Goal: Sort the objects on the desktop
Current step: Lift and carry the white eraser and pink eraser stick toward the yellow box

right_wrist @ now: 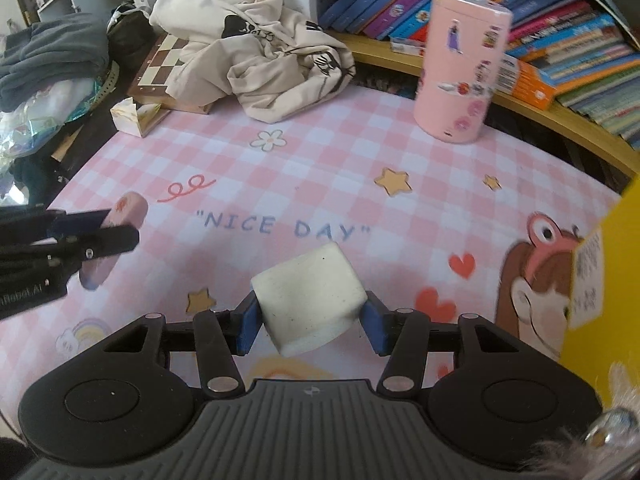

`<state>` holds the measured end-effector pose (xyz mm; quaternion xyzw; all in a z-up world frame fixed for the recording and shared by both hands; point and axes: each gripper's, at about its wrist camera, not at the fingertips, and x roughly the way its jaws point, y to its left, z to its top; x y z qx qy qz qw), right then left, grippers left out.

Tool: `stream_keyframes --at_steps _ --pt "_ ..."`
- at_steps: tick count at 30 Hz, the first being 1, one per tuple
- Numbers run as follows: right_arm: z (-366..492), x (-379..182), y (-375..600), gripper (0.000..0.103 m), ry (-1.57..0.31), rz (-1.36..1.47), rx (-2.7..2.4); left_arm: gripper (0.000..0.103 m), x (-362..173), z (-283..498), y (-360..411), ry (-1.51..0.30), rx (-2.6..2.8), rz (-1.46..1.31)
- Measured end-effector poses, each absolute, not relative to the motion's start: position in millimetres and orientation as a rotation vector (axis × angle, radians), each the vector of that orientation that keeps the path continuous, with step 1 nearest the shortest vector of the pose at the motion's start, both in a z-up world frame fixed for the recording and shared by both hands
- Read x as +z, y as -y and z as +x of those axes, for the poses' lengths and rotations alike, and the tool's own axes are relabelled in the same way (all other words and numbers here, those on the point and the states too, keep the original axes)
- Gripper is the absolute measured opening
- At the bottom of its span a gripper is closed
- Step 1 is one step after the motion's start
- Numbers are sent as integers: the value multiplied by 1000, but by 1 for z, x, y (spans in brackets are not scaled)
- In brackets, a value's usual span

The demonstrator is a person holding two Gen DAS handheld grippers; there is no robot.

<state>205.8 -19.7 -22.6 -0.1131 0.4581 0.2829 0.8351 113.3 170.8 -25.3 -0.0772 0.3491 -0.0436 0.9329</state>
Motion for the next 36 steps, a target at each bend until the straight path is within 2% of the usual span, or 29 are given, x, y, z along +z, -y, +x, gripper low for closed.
stream_keyframes --at_steps 22,36 --pt "120 7 111 50 -959 -105 372 23 9 64 -143 -694 -243 -128" --pt "78 9 153 50 -957 -15 219 23 19 58 -110 -699 -405 -56"
